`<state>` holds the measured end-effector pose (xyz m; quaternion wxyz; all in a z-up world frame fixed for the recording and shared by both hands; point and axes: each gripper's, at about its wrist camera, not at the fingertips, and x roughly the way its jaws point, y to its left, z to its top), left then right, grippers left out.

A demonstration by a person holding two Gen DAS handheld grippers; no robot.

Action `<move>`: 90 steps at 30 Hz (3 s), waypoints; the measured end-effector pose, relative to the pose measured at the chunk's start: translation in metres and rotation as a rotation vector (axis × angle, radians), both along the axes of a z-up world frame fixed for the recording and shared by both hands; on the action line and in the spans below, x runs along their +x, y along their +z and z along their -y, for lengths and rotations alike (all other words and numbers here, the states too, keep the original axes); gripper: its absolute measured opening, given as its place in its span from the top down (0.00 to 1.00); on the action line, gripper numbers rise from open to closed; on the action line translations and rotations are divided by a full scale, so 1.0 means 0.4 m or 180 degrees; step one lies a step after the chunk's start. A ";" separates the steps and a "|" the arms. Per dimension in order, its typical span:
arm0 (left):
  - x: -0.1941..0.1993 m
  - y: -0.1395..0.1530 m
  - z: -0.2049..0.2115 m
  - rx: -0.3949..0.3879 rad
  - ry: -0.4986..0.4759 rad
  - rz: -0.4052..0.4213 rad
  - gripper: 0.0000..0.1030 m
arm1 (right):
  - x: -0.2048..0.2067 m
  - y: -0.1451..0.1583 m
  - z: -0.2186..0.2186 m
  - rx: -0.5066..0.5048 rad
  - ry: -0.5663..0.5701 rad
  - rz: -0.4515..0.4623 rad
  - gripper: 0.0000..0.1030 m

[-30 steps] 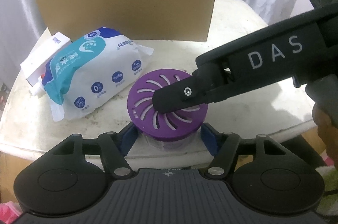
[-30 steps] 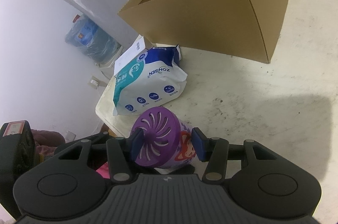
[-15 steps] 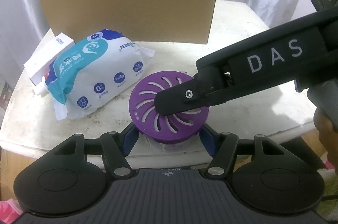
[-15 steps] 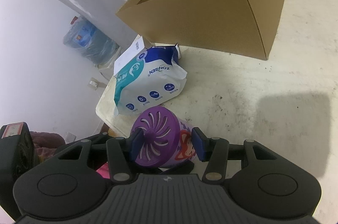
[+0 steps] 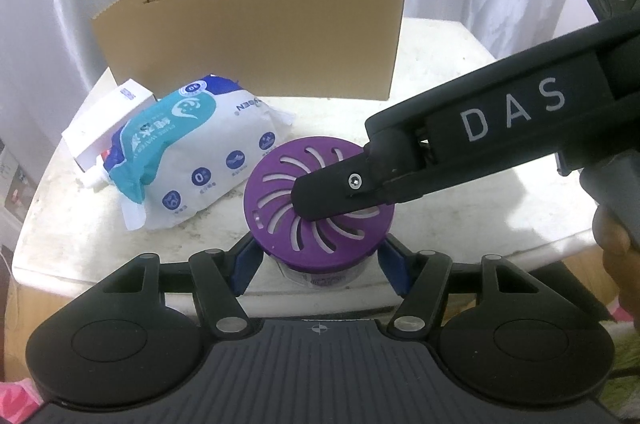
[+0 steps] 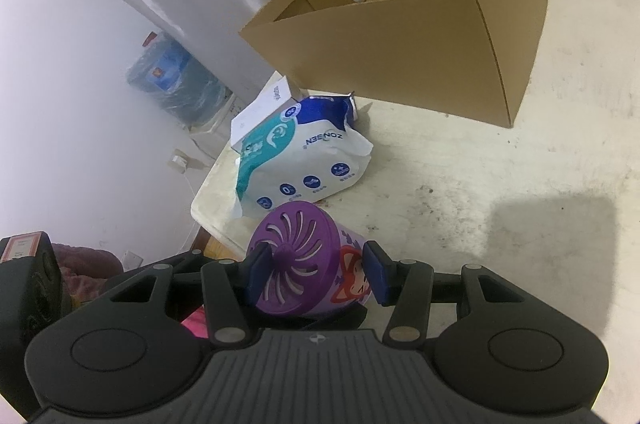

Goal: Organize objects
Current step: 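Lift the jar with the right gripper and carry it over the cardboard box, then lower the jar into the box and open the right gripper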

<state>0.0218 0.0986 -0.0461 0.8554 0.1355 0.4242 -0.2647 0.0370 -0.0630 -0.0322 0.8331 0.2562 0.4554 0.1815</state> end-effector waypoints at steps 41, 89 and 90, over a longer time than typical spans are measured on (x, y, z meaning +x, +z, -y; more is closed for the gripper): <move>0.223 0.307 0.033 0.0163 -0.0177 0.0967 0.38 | 0.252 0.322 -0.021 -0.0245 0.0186 0.0750 0.46; 0.835 0.107 0.336 0.1054 -0.0457 0.0181 0.14 | 0.881 0.054 0.189 0.0172 -0.0245 -0.0594 0.46; 0.826 0.128 0.329 0.1047 -0.0430 0.0223 0.12 | 0.872 0.065 0.192 0.0186 -0.0242 -0.0557 0.46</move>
